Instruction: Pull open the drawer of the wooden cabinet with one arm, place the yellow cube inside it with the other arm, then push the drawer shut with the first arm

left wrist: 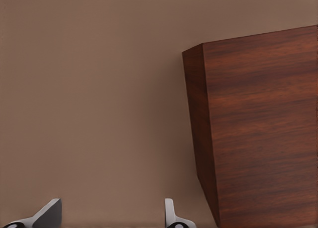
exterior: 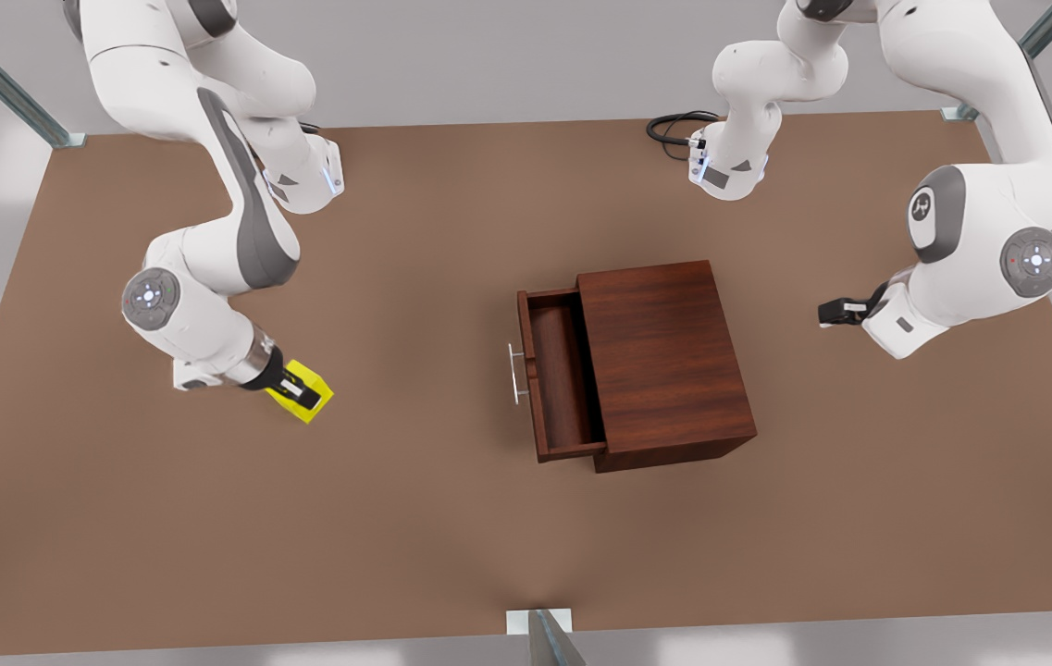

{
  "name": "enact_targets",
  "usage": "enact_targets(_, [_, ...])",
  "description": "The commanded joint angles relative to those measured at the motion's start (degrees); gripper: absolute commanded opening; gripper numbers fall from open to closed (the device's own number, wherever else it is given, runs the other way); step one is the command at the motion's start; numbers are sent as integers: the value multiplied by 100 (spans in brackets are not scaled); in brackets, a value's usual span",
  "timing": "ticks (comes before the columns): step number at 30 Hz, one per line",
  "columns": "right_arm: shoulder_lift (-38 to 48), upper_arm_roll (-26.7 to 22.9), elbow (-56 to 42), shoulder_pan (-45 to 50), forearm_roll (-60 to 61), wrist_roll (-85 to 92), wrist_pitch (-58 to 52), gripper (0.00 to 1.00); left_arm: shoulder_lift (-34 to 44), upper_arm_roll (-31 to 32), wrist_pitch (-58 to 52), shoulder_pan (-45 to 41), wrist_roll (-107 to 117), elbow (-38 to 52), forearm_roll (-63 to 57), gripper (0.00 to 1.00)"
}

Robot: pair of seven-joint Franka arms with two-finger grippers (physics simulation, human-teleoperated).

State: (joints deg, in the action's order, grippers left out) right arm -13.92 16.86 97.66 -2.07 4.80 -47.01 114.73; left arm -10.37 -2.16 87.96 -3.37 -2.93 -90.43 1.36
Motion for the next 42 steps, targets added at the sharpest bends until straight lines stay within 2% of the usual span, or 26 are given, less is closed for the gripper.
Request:
enact_targets(1, [-137,2,-361,285,-31,-3261,-997,60,9,6,-7,-14,126,-1,31,100])
enact_targets(14, [-1438,-51,-2040,2421,-66,-5652,-1208,60,9,6,-7,-32,91,8,14,100])
enact_targets(17, [-1649,-201,-2268,2799,-66,-5898,-1208,60,9,67,11,-225,99,61,-66,100])
enact_targets(23, [-2414,-781,-3235,3661,-58,-6364,-1173,60,35,-47,-77,-67,-103,-89,-145,100])
enact_targets(32, [-2932,-833,-3675,3994,-58,-6760,-707,60,44,-56,-86,-5,-94,-89,-145,100])
enact_targets(42, [-3214,-1220,-3886,4452,-40,-6918,-592,61,44,-56,-77,-5,-94,-89,-145,100])
